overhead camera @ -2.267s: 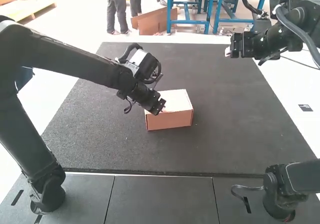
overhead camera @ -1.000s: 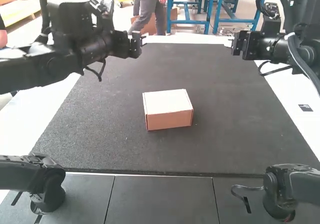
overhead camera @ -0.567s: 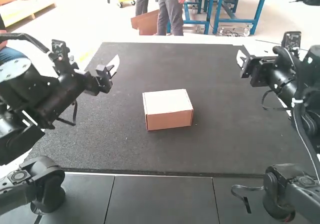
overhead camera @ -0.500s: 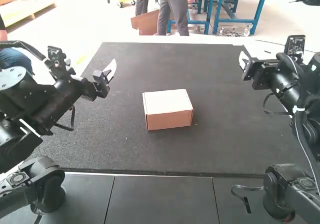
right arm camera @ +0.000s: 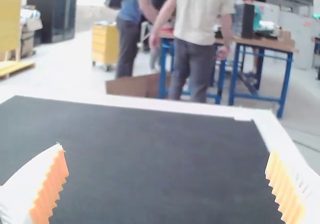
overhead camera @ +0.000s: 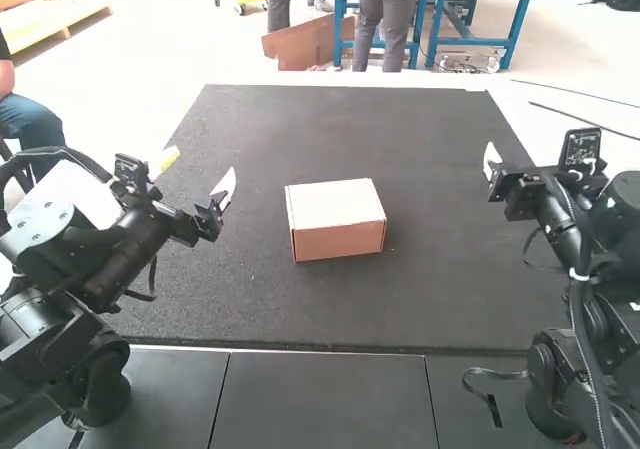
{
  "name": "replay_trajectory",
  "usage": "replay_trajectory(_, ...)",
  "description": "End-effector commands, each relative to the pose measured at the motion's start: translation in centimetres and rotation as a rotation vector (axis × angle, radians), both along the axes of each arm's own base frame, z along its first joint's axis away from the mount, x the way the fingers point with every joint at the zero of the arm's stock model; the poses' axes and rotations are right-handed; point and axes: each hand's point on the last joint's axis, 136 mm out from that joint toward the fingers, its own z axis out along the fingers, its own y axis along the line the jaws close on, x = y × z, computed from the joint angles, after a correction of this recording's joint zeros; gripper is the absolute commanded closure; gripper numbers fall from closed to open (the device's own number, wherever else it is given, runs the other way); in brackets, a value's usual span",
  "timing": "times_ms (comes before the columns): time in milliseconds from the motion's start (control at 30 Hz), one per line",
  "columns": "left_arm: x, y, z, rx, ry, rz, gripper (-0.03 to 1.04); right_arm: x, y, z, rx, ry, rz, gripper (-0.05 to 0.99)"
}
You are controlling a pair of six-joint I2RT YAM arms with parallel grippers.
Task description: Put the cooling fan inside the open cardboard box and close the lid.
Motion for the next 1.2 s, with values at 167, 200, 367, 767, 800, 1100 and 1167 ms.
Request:
replay_trajectory(167, 1.1, 2.0, -2.1, -0.012, 0.071, 0.102, 0.04, -0.5, -2.8, -0.7, 0.029, -0.081, -0.129, 0.03)
replay_trajectory(200, 1.3, 2.5, -2.4, -0.013, 0.081, 0.126, 0.04, -0.4, -2.8, -1.3, 0.026, -0.068, -0.127, 0.03)
replay_trajectory(367, 2.3, 5.9, -3.5, -0.019, 0.127, 0.268, 0.04, 0.0, -2.8, -2.9, 0.034, -0.032, -0.126, 0.03)
replay_trajectory(767, 2.8, 10.3, -6.1, 0.018, 0.223, 0.432, 0.04, 0.1, -2.1, -8.9, 0.044, 0.215, -0.088, 0.02)
replay_trajectory(800, 2.9, 10.2, -6.3, 0.02, 0.226, 0.428, 0.04, 0.1, -2.2, -9.0, 0.053, 0.222, -0.09, 0.02)
replay_trajectory(1100, 2.8, 9.8, -6.0, 0.016, 0.219, 0.411, 0.04, 0.1, -2.4, -9.1, 0.093, 0.229, -0.097, 0.02)
replay_trajectory(1167, 2.8, 9.8, -5.9, 0.012, 0.216, 0.412, 0.04, 0.1, -2.4, -9.1, 0.093, 0.229, -0.099, 0.02)
